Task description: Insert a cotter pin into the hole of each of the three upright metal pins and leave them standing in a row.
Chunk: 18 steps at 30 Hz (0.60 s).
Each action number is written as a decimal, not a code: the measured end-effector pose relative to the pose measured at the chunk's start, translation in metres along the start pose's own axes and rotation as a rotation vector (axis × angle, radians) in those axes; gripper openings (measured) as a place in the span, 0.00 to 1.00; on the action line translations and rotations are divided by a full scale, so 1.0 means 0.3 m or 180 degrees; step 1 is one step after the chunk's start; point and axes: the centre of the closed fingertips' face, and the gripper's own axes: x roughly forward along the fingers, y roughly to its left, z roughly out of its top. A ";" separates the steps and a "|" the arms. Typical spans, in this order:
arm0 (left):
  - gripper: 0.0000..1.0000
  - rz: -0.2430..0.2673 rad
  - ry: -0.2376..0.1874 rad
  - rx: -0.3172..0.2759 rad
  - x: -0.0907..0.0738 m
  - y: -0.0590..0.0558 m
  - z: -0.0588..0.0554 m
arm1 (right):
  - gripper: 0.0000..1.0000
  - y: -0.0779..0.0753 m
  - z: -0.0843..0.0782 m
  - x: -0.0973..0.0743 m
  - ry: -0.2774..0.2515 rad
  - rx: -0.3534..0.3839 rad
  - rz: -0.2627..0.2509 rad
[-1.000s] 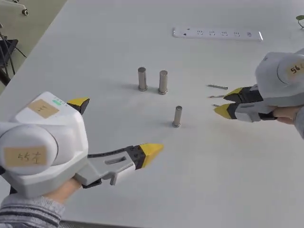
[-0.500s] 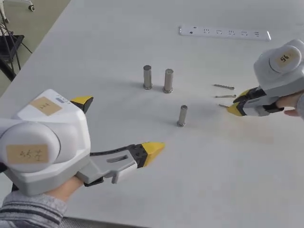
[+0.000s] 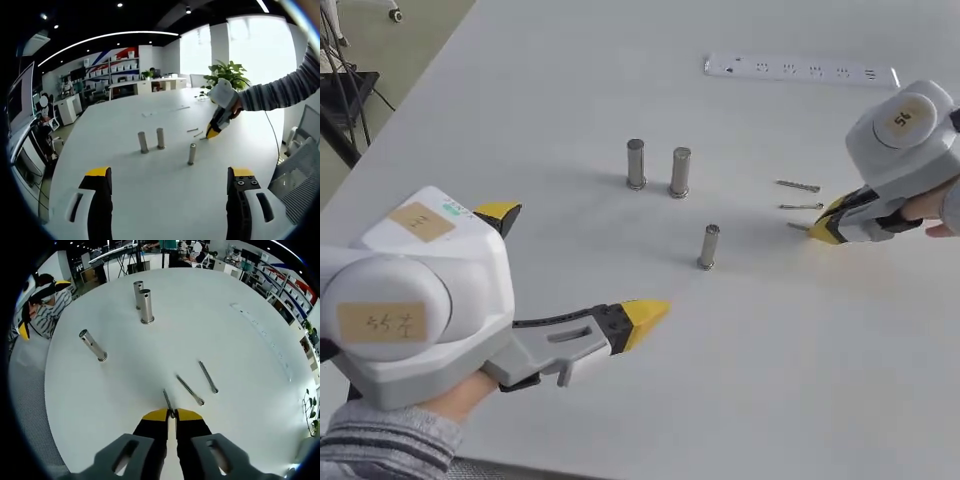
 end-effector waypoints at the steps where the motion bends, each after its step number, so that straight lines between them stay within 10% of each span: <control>1: 0.95 0.0001 0.0001 0.0000 0.000 0.000 0.001 | 0.00 0.003 -0.001 0.000 0.0019 -0.0042 -0.0007; 10: 0.93 -0.0014 0.0031 0.0028 -0.008 -0.005 -0.002 | 0.00 0.010 -0.009 -0.003 0.0034 -0.0355 0.0012; 18: 0.87 -0.0010 0.0081 0.0015 -0.010 -0.004 -0.004 | 0.00 0.010 0.026 -0.040 -0.0401 -0.0124 -0.0085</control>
